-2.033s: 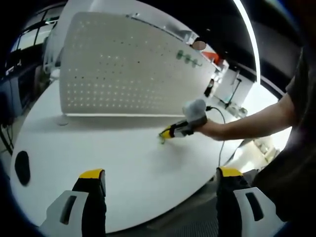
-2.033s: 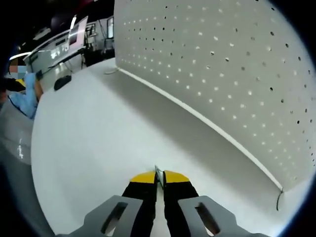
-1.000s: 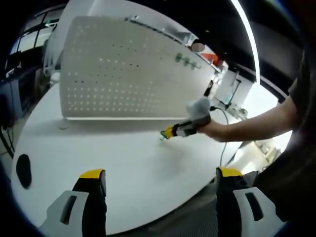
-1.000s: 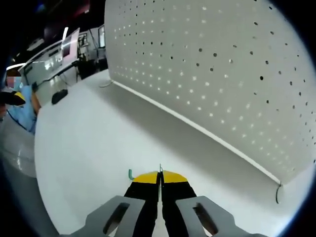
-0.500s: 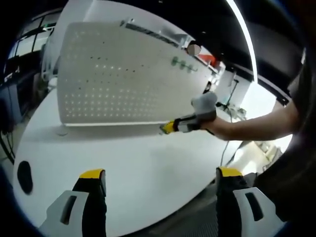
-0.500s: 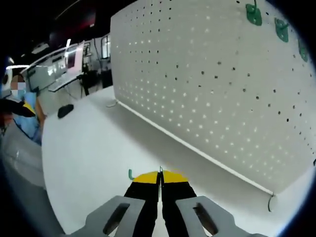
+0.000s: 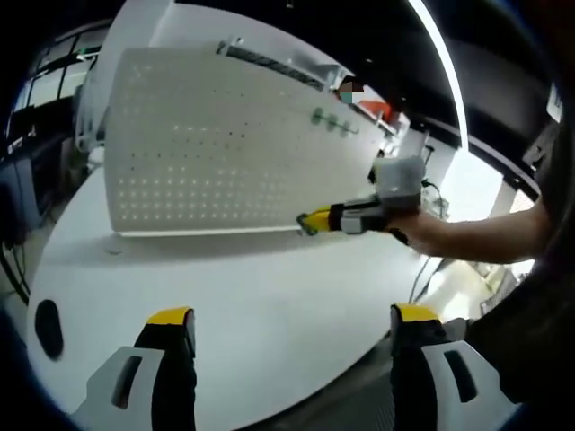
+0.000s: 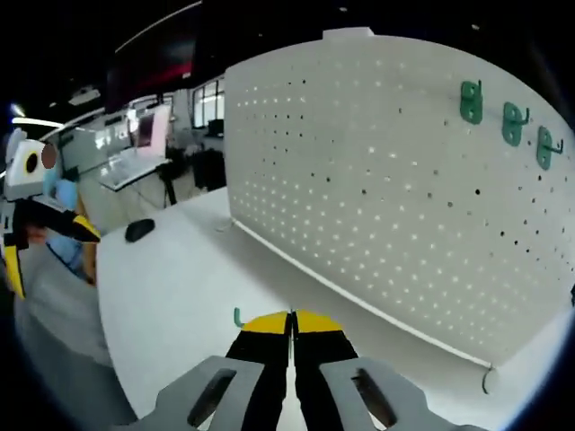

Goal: Insert the hook assembly into the mounting plate slot until the hook locks in place.

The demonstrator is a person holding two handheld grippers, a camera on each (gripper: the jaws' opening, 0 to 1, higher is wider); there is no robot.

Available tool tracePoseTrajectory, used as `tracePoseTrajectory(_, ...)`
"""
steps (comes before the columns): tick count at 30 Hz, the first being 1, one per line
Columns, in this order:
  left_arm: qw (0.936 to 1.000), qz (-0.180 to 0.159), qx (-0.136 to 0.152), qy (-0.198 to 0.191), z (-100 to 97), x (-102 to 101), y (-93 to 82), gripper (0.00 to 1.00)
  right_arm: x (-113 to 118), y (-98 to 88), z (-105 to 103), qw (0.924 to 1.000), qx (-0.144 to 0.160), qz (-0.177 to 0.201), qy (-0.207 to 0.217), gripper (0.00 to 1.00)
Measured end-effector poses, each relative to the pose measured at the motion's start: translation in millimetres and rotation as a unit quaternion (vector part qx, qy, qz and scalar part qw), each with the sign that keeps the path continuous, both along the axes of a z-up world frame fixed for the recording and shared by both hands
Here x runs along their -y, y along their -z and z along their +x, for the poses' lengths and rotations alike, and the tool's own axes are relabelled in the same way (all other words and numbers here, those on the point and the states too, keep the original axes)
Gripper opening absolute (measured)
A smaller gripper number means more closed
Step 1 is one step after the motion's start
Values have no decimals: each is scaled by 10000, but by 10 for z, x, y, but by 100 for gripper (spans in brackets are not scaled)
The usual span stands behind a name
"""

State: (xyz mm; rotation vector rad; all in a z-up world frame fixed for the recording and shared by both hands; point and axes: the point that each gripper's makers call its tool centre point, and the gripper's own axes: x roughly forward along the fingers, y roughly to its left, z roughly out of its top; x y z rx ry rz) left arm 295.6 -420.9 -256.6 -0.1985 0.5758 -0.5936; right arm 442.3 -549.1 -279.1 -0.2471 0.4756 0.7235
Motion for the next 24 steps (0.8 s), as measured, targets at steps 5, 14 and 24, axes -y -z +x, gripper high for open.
tracePoseTrajectory(5, 10000, -39, -26, 14, 11, 23, -9, 88, -104, -132, -195, 9996, 8, 266, -56, 0)
tracePoseTrajectory(14, 9997, -220, -68, 128, 10, 114, -58, 80, -266, -337, -527, 9971, 5, 751, -93, 0)
tracePoseTrajectory(24, 9991, -408, -39, 91, 29, 172, -131, 73, -473, -458, -887, 9933, -81, 1130, -224, 0)
